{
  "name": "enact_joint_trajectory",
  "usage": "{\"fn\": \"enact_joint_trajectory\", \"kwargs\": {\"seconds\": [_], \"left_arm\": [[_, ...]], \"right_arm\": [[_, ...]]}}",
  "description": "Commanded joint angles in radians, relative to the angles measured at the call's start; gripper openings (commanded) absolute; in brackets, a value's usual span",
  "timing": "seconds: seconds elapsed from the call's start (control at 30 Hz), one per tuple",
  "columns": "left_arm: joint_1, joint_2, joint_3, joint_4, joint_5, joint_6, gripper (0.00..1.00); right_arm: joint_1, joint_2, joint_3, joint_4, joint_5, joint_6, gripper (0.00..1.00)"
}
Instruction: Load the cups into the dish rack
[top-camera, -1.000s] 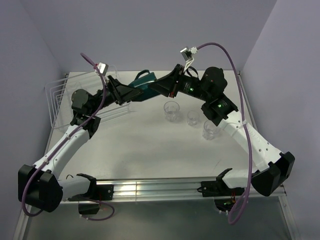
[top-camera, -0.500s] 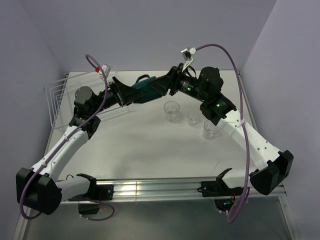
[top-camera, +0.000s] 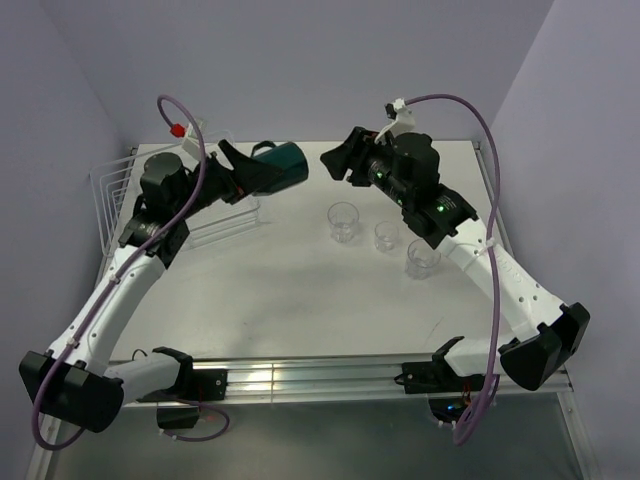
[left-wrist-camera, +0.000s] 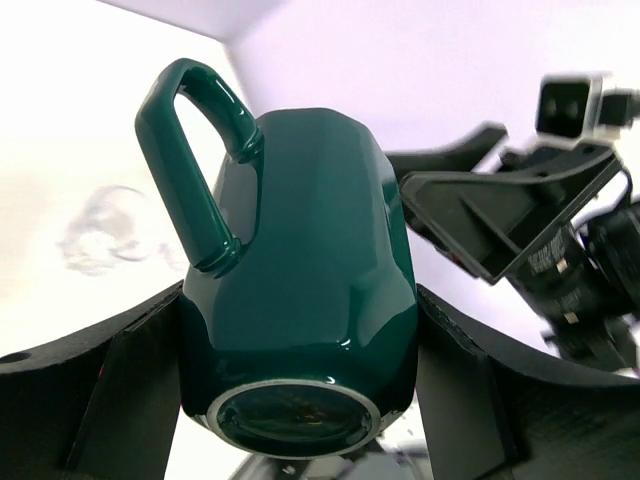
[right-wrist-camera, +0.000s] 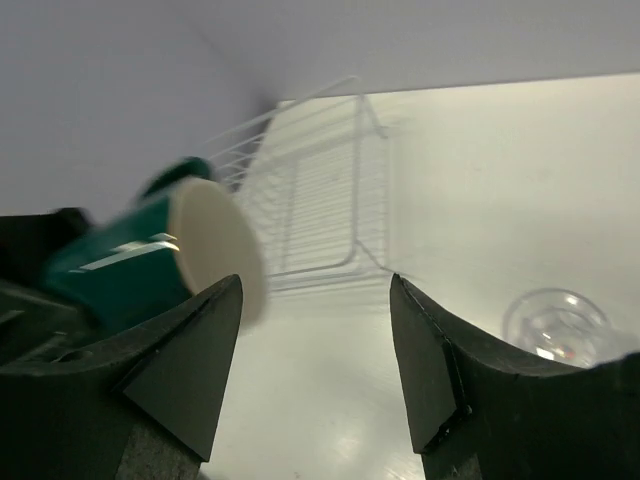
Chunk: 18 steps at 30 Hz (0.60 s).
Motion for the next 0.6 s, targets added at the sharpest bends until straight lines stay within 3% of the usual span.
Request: {"fn": "enact_joint_trajectory", "kwargs": {"seconds": [0.0, 0.23, 0.33, 0.47, 0.57], "left_arm": [[0.031, -0.016, 0.165, -0.152, -0.150, 0.152, 0.00], [0.177, 0.147, 0.425, -0.459, -0.338, 0.313, 0.00], [0.211, 0.254, 0.519, -0.524, -0.388, 0.368, 0.00], [0.238, 0.389, 0.622, -0.624, -0.555, 0.434, 0.00], [0.284, 0.504, 0.690, -0.648, -0.567, 0.459, 0.00]], "right_arm": [[-0.013, -0.032, 0.032, -0.105, 0.218, -0.014, 0.68], [-0.030, -0.043, -0.049, -0.135, 0.279, -0.047, 0.70], [-0.038, -0.031, -0.072, -0.144, 0.270, -0.061, 0.71], [-0.041, 0.000, -0.085, -0.155, 0.241, -0.078, 0.71], [-0.044, 0.027, -0.081, -0.167, 0.210, -0.086, 0.71]]}}
